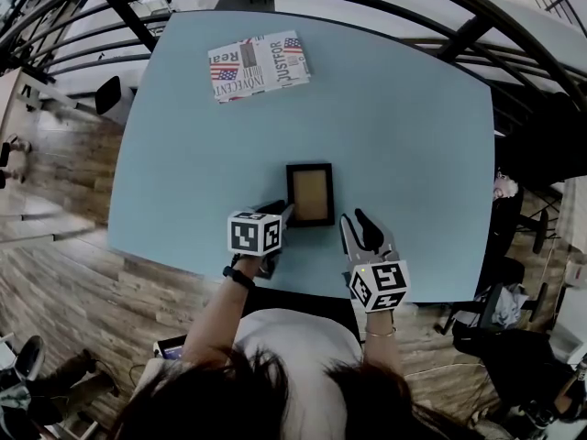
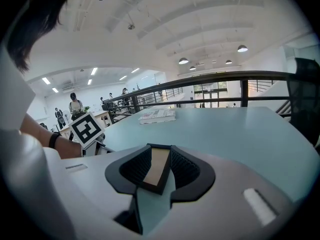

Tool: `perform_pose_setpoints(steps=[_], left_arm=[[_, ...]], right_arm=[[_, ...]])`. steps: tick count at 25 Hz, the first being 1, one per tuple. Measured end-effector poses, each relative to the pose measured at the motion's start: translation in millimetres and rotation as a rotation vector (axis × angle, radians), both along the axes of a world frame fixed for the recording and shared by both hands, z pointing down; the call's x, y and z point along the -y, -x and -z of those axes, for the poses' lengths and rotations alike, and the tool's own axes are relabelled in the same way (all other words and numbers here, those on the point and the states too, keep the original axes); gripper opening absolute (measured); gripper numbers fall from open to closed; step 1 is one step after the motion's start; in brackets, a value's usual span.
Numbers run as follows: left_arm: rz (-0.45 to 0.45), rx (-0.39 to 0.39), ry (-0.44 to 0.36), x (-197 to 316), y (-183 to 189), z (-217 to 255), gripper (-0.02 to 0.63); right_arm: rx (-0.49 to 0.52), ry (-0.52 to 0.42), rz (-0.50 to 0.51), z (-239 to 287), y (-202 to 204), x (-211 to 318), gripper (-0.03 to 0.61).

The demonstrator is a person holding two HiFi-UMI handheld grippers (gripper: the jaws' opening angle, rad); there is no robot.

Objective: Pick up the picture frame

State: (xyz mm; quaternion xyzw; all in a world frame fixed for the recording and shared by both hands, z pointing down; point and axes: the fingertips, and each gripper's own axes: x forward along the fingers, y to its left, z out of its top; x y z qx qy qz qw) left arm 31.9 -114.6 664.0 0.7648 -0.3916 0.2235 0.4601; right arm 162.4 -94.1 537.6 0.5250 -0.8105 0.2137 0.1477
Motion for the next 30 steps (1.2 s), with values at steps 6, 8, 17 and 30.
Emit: perform_pose_setpoints(steps=[6, 8, 17, 30], left_arm=[[0.016, -0.03, 0.04, -0.5, 2.6, -2.7, 0.153], [0.021, -0.038, 0.049, -0.3, 2.8, -3.8, 0.151], [0.038, -0.063, 0.078, -0.3, 4.1, -4.0, 0.146], [0.035, -0.054, 0.071, -0.8, 3.4, -4.6, 0.146]], right_arm=[[0.003, 0.033, 0.002, -11.8, 1.6, 0.6, 0.093], [0.007, 0.054, 0.002, -18.5, 1.1, 1.3, 0.094], [0.048, 0.227, 0.043, -69.2, 10.6, -2.0, 0.126], [0.1, 0.423, 0.069, -112.6, 23.8, 0.3, 0.169]])
